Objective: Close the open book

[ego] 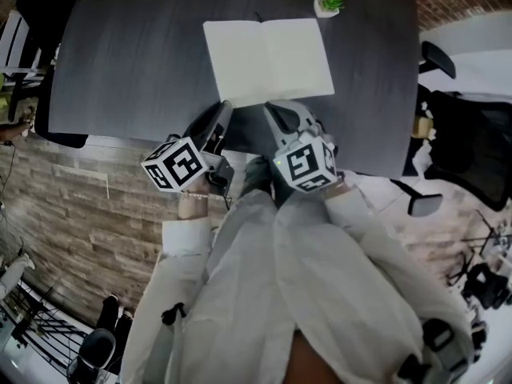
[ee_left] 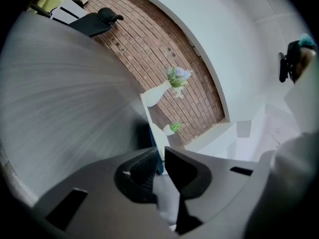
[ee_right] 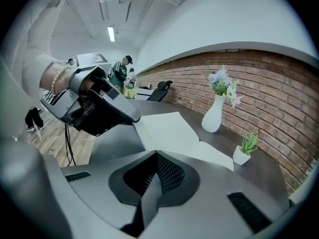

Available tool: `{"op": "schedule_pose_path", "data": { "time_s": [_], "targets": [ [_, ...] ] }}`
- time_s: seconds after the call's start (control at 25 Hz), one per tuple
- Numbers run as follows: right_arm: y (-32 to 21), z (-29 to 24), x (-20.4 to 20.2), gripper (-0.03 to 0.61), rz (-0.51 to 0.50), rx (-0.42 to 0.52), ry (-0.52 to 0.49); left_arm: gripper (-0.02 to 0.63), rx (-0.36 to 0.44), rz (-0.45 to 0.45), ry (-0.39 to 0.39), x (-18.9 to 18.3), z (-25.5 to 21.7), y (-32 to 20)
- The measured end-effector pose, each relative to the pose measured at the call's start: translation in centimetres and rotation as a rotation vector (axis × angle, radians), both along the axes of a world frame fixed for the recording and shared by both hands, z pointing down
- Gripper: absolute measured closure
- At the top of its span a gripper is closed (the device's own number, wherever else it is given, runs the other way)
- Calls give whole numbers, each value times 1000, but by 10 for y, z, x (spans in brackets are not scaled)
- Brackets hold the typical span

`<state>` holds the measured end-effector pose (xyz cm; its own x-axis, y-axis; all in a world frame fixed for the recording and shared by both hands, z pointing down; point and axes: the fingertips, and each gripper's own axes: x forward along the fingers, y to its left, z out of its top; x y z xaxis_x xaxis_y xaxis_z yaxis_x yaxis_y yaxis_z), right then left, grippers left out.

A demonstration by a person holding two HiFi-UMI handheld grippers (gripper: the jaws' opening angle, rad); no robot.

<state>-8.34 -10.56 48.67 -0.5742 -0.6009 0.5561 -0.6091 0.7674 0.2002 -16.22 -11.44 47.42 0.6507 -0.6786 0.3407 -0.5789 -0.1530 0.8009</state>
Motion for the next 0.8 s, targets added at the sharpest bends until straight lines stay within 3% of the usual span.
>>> {"op": "schedule_pose_path", "data": {
  "time_s": [0.4, 0.8],
  "targets": [
    [1, 1, 35, 574, 100, -36, -2, 575, 68, 69, 11, 16, -20, -2],
    [-20, -23, 78, 574, 189, -32, -101, 586, 107, 159, 20, 61, -39, -13]
  ]
}}
